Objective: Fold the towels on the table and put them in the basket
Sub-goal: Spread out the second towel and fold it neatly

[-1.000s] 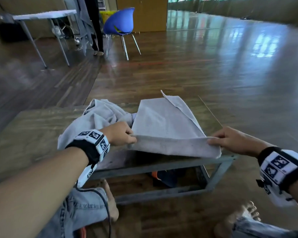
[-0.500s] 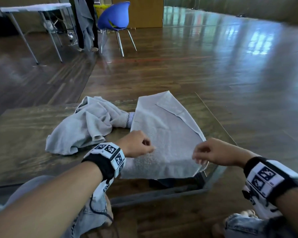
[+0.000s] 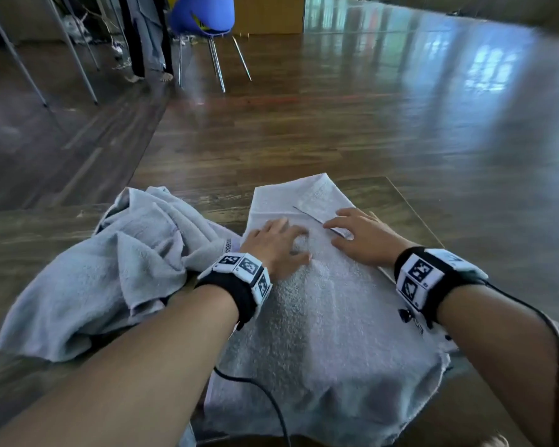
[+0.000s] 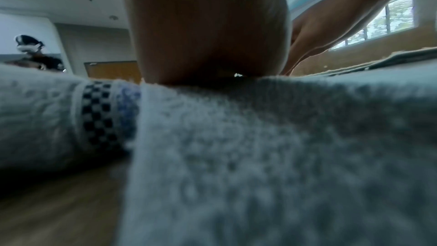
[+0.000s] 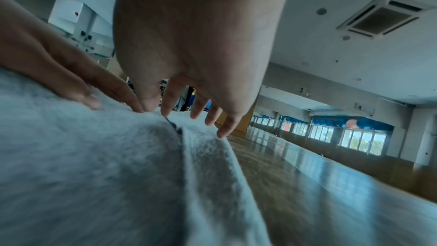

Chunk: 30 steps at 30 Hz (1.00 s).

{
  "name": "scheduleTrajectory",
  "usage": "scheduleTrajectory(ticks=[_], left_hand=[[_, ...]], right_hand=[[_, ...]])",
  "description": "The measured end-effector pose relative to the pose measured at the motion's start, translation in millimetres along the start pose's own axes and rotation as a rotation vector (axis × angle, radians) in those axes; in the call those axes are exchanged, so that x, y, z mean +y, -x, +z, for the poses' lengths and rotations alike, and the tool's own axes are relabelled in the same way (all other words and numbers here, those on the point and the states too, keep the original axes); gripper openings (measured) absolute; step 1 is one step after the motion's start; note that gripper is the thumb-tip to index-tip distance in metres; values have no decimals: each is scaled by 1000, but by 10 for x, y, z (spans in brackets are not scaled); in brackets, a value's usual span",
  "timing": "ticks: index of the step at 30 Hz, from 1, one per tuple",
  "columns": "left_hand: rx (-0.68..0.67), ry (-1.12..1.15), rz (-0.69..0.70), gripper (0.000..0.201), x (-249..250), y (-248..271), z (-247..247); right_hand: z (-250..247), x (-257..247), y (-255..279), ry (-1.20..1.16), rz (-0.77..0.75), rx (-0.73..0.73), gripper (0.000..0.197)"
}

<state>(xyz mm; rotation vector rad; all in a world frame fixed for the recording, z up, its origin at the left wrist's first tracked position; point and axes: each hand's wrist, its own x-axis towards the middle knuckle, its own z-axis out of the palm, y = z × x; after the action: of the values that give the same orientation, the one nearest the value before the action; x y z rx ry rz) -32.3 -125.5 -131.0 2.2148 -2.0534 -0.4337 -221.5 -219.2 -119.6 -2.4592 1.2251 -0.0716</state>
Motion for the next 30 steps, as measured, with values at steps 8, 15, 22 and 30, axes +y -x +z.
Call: scheduleTrajectory(ticks=[8, 15, 22, 30], left_hand=[[-147, 12, -46, 67, -52, -117, 8], [-178, -7, -54, 67, -52, -115, 40], [-187, -20, -71, 66, -43, -146, 62], [-84, 20, 7, 57, -25, -48, -53]], right_hand=[[-328, 137, -210, 252, 180, 61, 49], [-619, 586, -173, 104, 461, 252, 31], [-364, 637, -271, 151, 284, -57, 52], [-334, 580, 122, 192, 390, 39, 38]])
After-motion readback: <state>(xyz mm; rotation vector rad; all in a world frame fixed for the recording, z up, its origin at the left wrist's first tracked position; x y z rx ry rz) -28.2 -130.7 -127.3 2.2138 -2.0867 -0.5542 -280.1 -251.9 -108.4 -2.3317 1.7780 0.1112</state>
